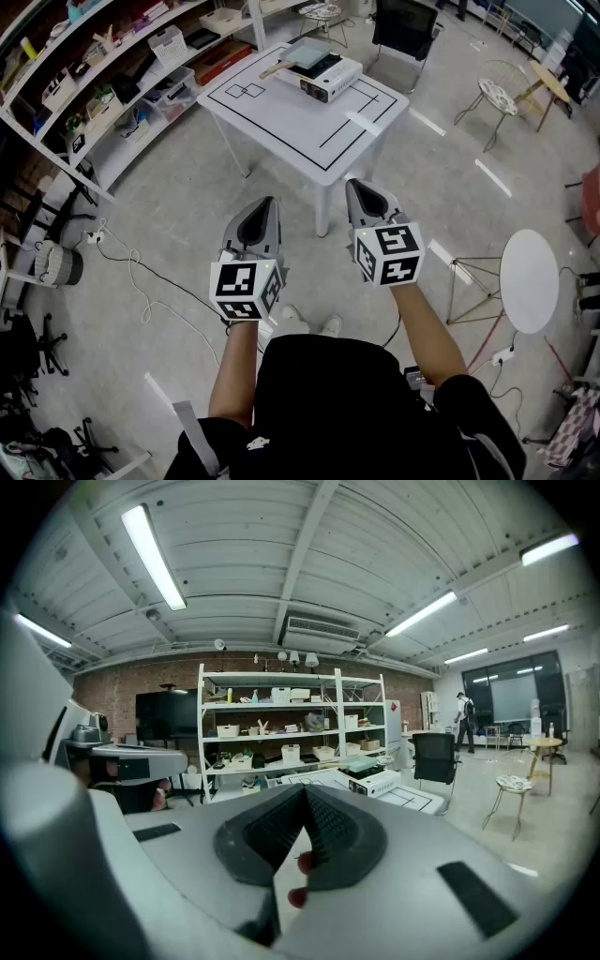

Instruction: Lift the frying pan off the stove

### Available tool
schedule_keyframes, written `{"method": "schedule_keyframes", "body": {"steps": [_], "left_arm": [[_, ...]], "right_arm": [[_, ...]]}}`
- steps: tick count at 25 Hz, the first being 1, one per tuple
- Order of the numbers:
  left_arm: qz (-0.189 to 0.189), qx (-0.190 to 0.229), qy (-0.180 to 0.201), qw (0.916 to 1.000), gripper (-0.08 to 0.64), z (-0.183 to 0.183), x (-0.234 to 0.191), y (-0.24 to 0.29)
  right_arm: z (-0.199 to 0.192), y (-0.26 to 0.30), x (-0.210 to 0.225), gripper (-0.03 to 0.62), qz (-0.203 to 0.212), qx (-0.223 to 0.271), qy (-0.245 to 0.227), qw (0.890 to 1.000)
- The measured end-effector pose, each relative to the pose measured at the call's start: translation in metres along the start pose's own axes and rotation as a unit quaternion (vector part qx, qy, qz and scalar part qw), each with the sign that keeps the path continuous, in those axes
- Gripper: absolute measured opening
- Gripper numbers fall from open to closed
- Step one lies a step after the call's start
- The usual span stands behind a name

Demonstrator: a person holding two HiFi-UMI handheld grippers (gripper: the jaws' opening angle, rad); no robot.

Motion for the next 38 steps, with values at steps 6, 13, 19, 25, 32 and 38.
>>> {"method": "schedule_keyframes", "body": {"steps": [6, 13, 19, 25, 32, 38], "left_arm": [[-0.001, 0.001, -0.003, 1.0000, 0.012, 0.002, 0.009, 0.004], [0.004, -0.007, 0.000, 1.0000, 0.012, -0.008, 0.007, 0.007], [0.006, -0.001, -0.005, 1.0000, 0.012, -0.005, -0.003, 0.023], [0.001, 0.003, -0.011, 0.9999, 0.012, -0.006, -0.023, 0.048], [-0.002, -0.003, -0.012, 0.9999, 0.012, -0.011, -0.062, 0.096], [-0.010, -0.008, -0.016, 0.9998, 0.012, -0.010, -0.109, 0.150]], "right_arm": [[-0.001, -0.003, 0.004, 0.000, 0.010, -0.004, 0.009, 1.000], [-0.009, 0.002, 0.009, 0.000, 0.020, -0.007, 0.024, 0.999], [-0.009, 0.019, 0.014, 0.000, 0.023, -0.009, 0.029, 0.999], [-0.010, 0.050, 0.021, 0.000, 0.020, -0.009, 0.034, 0.999], [-0.011, 0.109, 0.031, 0.000, 0.016, -0.012, 0.035, 0.999], [-0.006, 0.175, 0.041, 0.000, 0.009, -0.016, 0.032, 0.999]]}}
Point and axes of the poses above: the fingertips, and each gripper's own axes: y forward along the fingers, x to its right, z out of its top, the point moved 6 cm from there along -y, backward along the fingers, and after that the axes turned 8 degrees about x, right-handed, at the moved point
